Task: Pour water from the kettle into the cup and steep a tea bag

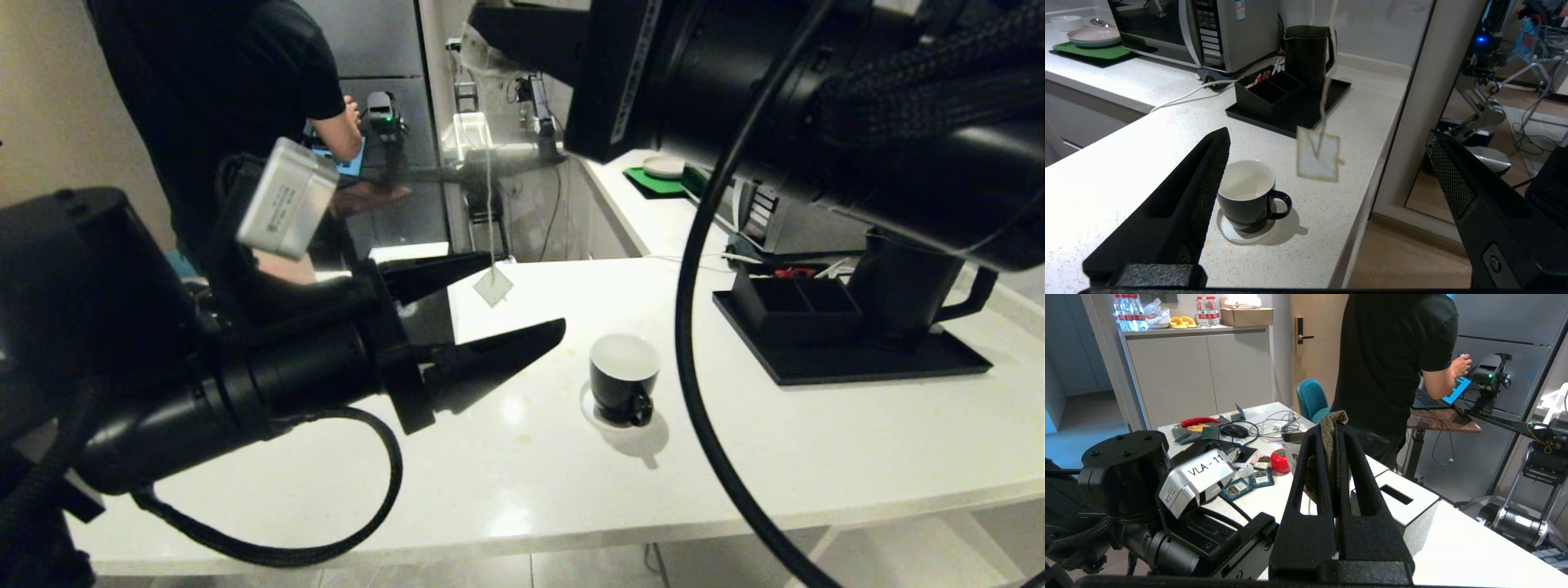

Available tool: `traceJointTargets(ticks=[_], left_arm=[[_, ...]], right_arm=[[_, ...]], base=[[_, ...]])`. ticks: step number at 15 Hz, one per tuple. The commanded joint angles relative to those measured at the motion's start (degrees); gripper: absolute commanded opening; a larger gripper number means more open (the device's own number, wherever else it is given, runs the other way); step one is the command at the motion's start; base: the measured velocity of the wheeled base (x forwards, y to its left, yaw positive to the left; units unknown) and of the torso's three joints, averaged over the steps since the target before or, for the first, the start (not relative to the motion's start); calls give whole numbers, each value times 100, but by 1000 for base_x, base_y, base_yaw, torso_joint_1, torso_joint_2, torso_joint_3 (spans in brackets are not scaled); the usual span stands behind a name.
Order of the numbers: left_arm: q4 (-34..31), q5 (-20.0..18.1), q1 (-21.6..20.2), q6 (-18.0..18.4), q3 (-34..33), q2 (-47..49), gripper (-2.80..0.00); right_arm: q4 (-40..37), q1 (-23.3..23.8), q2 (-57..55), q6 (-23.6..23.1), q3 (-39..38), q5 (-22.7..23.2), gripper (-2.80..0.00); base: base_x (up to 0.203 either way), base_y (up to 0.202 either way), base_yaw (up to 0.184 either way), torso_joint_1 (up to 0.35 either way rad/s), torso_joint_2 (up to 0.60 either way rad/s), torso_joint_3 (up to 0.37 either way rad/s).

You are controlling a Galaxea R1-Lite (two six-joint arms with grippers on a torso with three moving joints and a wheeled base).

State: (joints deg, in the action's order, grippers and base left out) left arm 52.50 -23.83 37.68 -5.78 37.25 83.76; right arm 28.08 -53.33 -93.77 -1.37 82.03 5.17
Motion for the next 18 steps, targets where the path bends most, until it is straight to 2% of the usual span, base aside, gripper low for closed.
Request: traceJointTargets(ticks=[1, 6, 7, 18], left_arm=[[32, -8, 2, 6, 10, 0, 0], [32, -7, -6, 7, 10, 0, 0], [32, -8, -6, 7, 3, 0, -280], [32, -7, -24, -2, 6, -9, -280]], right_arm=[[31, -2, 5, -4, -38, 2, -280], [31, -2, 8, -4, -56, 4, -280], [31, -2, 8, -4, -56, 10, -280], [40, -2, 8, -4, -65, 10, -280]], base=[[0, 0, 0, 0, 0, 0], [0, 0, 0, 0, 0, 0], [0, 0, 0, 0, 0, 0], [0, 0, 0, 0, 0, 0]])
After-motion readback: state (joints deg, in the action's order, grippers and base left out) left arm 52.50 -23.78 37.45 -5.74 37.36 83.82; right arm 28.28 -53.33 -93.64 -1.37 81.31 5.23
